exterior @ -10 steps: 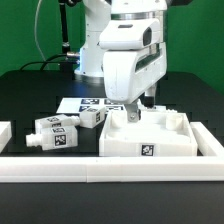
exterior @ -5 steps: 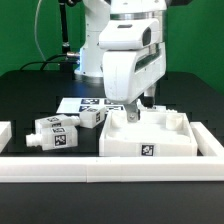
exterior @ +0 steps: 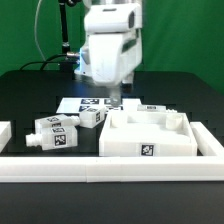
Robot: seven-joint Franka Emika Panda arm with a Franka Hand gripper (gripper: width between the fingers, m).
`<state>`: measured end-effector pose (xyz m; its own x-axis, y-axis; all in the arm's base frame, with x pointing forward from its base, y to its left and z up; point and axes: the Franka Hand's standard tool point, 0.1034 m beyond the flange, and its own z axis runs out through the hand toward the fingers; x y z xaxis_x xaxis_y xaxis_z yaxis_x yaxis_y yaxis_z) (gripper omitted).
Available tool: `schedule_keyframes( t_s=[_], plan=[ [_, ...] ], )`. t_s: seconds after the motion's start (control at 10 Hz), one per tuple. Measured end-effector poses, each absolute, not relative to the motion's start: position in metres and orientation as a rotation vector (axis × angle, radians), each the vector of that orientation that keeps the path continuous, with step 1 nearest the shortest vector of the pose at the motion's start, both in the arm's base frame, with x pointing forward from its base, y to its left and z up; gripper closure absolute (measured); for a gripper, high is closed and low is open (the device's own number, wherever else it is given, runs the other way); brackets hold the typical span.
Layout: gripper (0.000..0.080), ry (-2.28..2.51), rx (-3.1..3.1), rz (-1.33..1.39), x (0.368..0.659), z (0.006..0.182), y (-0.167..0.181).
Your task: Assemble one leg
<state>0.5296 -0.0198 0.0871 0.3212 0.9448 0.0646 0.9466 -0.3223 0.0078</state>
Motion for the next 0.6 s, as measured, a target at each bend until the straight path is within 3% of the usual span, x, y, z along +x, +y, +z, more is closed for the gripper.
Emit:
schedule_keyframes(
  t_s=[0.3,0.6],
  plan=[
    [0.015,-1.792,-2.548,-0.081,0.51,0.093,-0.069],
    [0.015,-1.769,-2.561,-0.078,0.509,0.092,-0.07]
  ],
)
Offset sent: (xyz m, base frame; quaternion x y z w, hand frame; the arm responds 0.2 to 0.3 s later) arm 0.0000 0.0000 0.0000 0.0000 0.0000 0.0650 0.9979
